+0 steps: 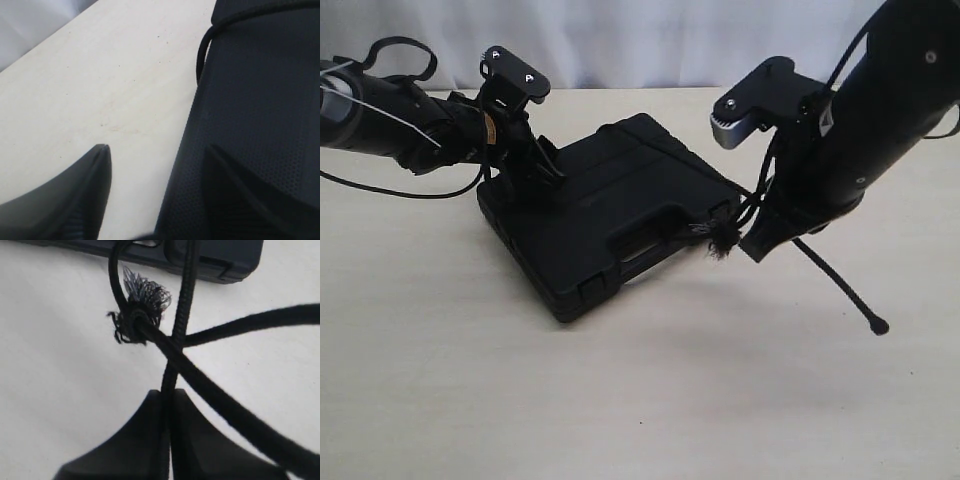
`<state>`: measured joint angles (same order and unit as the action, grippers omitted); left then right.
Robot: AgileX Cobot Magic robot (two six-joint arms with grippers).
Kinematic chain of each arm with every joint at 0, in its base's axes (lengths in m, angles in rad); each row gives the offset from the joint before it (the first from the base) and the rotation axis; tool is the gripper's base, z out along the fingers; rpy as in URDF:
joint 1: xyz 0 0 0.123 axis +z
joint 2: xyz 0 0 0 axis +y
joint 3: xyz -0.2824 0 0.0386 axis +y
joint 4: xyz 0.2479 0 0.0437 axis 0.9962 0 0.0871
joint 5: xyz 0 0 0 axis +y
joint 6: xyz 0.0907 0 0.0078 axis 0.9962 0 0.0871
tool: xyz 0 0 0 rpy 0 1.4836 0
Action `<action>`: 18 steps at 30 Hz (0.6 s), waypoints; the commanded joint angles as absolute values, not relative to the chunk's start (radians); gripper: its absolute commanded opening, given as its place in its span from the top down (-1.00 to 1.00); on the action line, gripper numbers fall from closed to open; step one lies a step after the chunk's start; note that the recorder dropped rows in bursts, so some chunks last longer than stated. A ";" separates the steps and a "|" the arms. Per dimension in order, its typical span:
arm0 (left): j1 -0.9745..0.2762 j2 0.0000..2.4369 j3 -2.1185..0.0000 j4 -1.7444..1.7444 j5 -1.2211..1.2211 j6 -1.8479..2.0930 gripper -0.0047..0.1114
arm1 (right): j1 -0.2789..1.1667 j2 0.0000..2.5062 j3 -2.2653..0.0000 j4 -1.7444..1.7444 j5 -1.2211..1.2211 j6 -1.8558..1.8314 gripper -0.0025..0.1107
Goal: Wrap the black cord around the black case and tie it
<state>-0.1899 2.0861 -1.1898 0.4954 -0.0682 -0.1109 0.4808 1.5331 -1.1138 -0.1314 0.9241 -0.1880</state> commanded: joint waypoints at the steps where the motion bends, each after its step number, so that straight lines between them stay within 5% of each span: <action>1: -0.194 2.127 -1.171 0.511 0.032 -0.105 -0.01 | 0.568 1.495 -1.100 -0.274 1.007 -0.073 0.88; 13: -0.198 1.988 -1.143 0.526 0.068 -0.101 -0.01 | 0.712 1.466 -1.120 -0.386 1.047 -0.056 0.88; 18: -0.258 1.888 -0.981 0.641 -0.243 -0.101 -0.01 | 0.712 1.468 -1.211 -0.434 0.989 -0.056 0.88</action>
